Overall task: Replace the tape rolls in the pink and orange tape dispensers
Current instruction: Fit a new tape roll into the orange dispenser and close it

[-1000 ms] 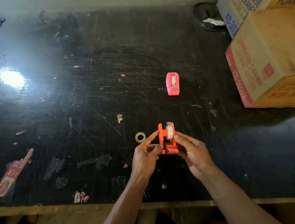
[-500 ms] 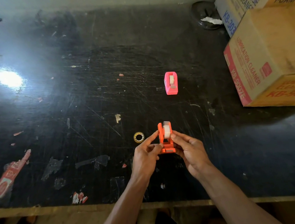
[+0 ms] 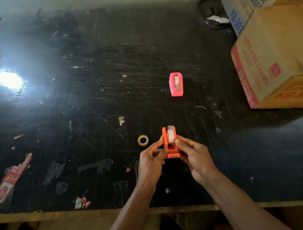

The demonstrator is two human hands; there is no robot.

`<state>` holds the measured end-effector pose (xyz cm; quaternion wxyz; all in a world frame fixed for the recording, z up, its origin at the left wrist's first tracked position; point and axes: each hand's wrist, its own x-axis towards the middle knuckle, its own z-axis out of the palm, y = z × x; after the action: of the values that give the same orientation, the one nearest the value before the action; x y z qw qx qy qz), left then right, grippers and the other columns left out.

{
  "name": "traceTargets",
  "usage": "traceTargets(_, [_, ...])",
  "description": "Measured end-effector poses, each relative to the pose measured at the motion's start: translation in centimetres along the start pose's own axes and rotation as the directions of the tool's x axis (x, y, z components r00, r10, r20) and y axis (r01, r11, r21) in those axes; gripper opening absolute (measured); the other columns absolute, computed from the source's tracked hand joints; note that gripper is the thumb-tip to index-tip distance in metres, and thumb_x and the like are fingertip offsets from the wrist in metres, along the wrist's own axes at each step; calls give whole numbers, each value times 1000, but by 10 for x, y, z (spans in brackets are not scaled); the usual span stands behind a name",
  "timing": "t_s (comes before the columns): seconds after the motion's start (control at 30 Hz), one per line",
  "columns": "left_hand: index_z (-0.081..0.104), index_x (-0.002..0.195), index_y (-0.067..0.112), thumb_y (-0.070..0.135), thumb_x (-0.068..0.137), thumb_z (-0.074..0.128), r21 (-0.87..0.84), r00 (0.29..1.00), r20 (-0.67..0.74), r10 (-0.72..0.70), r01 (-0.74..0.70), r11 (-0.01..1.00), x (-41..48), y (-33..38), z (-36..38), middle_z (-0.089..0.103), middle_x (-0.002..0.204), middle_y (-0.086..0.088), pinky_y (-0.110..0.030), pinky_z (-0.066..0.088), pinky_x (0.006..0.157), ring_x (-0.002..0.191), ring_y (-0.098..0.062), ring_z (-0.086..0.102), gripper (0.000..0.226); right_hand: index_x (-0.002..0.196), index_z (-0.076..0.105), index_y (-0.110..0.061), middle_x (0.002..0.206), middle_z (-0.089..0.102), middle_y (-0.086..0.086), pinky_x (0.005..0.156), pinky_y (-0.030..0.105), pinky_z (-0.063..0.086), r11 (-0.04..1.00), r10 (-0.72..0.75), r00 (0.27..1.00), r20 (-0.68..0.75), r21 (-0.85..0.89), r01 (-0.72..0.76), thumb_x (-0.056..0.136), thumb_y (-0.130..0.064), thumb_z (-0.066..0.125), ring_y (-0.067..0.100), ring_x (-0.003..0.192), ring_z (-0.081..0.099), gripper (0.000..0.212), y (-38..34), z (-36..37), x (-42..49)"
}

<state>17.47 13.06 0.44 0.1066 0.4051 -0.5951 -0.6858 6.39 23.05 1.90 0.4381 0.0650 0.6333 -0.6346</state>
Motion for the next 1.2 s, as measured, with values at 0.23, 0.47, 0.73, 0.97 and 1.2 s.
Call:
traceTargets(0.23, [59, 143, 23, 9, 102, 59, 169, 998, 54, -20, 11, 986, 0, -16, -8, 79, 91, 12, -17, 54, 74, 85, 5, 73, 42, 121, 73, -14, 102, 82, 1, 74, 27, 60, 997, 43, 999, 30, -71, -40, 98, -13, 65, 13, 94, 78, 25, 17, -5, 5])
traceTargets(0.47, [57, 145, 28, 17, 104, 58, 299, 999, 19, -34, 27, 954, 8, -38, -11, 79, 103, 7, -40, 60, 97, 96, -5, 76, 43, 123, 73, -14, 109, 80, 5, 97, 44, 59, 989, 36, 999, -5, -146, -37, 98, -14, 65, 18, 100, 78, 26, 40, -2, 20])
traceTargets(0.73, [59, 144, 20, 14, 106, 55, 423, 1000, 30, -7, -7, 906, 9, -35, -8, 64, 97, 25, -5, 47, 70, 80, 12, 59, 39, 122, 72, -15, 114, 78, 3, 96, 43, 60, 965, -23, 994, -110, -263, -6, 95, -14, 71, 16, 103, 76, 28, 55, -2, 27])
traceTargets(0.97, [37, 157, 36, 28, 96, 71, 361, 993, 119, -2, -41, 932, 17, -48, -16, 62, 129, 9, -30, 59, 94, 105, -5, 71, 70, 110, 75, -21, 105, 77, 0, 87, 36, 63, 926, -120, 982, -145, -373, 58, 95, -10, 70, 13, 96, 75, 20, 51, 0, 29])
traceTargets(1.2, [42, 150, 47, 23, 98, 68, 381, 990, 134, 36, -85, 921, 28, -51, -16, 61, 129, 4, -39, 62, 94, 106, -11, 71, 62, 100, 74, -26, 99, 77, -3, 90, 42, 62, 846, -230, 967, -113, -514, 141, 94, -6, 70, 14, 95, 74, 22, 46, 4, 33])
